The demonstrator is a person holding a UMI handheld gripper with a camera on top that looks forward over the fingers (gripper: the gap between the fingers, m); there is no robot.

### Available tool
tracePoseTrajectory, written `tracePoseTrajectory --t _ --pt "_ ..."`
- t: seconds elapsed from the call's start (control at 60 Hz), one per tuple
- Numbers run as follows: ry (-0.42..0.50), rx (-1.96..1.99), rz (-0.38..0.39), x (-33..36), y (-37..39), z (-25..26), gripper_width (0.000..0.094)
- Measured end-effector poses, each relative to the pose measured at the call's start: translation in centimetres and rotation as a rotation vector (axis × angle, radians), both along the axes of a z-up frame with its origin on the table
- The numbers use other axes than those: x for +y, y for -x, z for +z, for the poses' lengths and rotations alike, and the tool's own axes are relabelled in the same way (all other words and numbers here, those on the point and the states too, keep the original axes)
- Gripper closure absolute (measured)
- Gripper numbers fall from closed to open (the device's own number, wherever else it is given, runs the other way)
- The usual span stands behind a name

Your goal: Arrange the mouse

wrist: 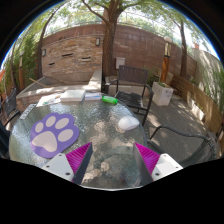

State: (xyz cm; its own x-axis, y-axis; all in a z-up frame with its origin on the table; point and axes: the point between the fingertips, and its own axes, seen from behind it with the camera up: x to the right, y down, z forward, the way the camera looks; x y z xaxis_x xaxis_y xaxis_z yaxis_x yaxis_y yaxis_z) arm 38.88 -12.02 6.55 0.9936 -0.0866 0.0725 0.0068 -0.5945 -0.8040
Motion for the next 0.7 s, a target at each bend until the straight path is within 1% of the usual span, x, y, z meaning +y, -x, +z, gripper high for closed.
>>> tracePoseTrajectory --t 0.133,0.267,0.417,0.433,0.517,0.55,0.65,0.7 --pt "0.006 0.045 -0.041 6.2 -3.5 -3.3 0.0101" --pt "0.033 0.077 -0.053 11.0 -5.8 -6.2 0.0102" --pt "0.030 0.116 -0.074 15.0 -8.2 -7.1 0.0101" --pt "0.028 0.117 -0.075 15.7 -7.1 -7.2 0.0101" --pt "0.021 0.131 -0.063 17.5 -6.7 -7.1 0.0103" --pt "0.023 0.130 -0.055 18.2 -6.5 -7.1 0.0119" --pt "0.036 0.085 -0.038 20.1 -6.2 -8.0 0.0206" --pt "0.025 0.057 -0.026 20.4 -6.1 -7.8 0.0289"
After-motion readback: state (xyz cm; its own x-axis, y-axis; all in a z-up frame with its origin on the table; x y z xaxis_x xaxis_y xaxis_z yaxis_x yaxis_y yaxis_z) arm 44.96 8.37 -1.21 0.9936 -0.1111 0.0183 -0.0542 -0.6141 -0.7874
